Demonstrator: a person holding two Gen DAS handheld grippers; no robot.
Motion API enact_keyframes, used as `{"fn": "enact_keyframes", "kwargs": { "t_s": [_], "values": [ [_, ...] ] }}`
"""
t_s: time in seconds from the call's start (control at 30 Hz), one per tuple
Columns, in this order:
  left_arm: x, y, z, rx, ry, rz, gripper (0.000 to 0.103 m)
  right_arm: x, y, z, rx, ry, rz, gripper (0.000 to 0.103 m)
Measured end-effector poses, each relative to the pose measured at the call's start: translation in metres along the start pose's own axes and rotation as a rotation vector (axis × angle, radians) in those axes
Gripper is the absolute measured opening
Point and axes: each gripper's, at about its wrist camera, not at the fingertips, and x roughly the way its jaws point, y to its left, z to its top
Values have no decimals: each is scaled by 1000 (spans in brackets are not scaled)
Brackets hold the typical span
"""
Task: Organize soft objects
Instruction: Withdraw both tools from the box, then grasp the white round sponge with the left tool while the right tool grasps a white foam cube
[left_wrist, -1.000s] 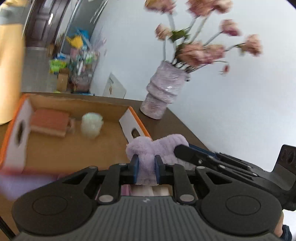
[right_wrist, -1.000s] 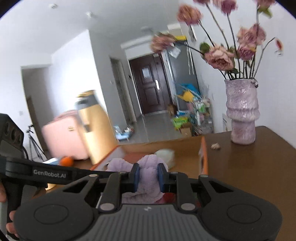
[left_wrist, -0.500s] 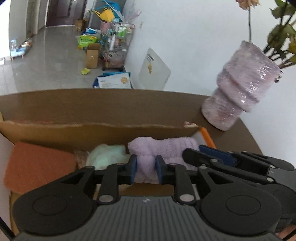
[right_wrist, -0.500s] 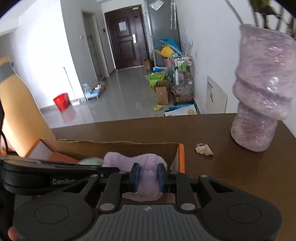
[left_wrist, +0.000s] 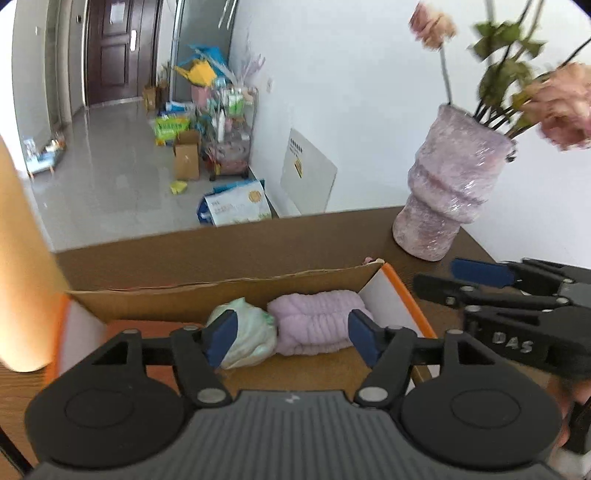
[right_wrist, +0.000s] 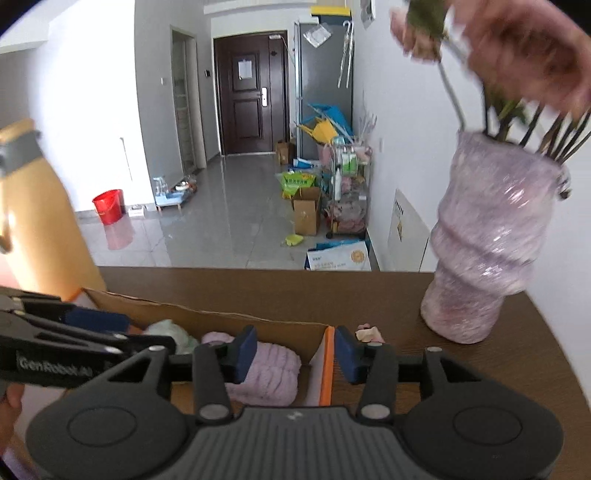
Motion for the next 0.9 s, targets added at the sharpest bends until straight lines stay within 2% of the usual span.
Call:
{"fn": "enact_keyframes", "kwargs": {
  "t_s": [0.2,0.27,0.33,0.43,0.5,0.6,0.63,0.77,0.9],
  "values": [
    [-79,-7,-6,32,-66,44,74,-83,4,-3,-9,-64,-4,56],
    [-109,-9,-14,34,-96,59,83,-114,7,-12,-10,-93,2,61],
    [-139,-9,-25,27,-137,61,83,-142,9,-27,-5,-128,22,66],
    [-185,-10,-65,21,-211,66,83,-185,16,-58,-23,-179,29,66],
    [-209,-13,-93,60,-258,121,83,-211,24,-82,-35,-217,22,66],
    [-247,-24,-138,134,-351,203,91,-252,33,-124,-24,-277,36,74],
    [-262,-27,-156,156,-389,210,93,-265,36,-139,-22,-295,43,77],
    [-316,-31,-225,194,-502,221,98,-307,53,-205,0,-343,66,79],
    [-348,-31,-297,207,-560,228,102,-328,78,-267,50,-361,70,83]
  ]
}}
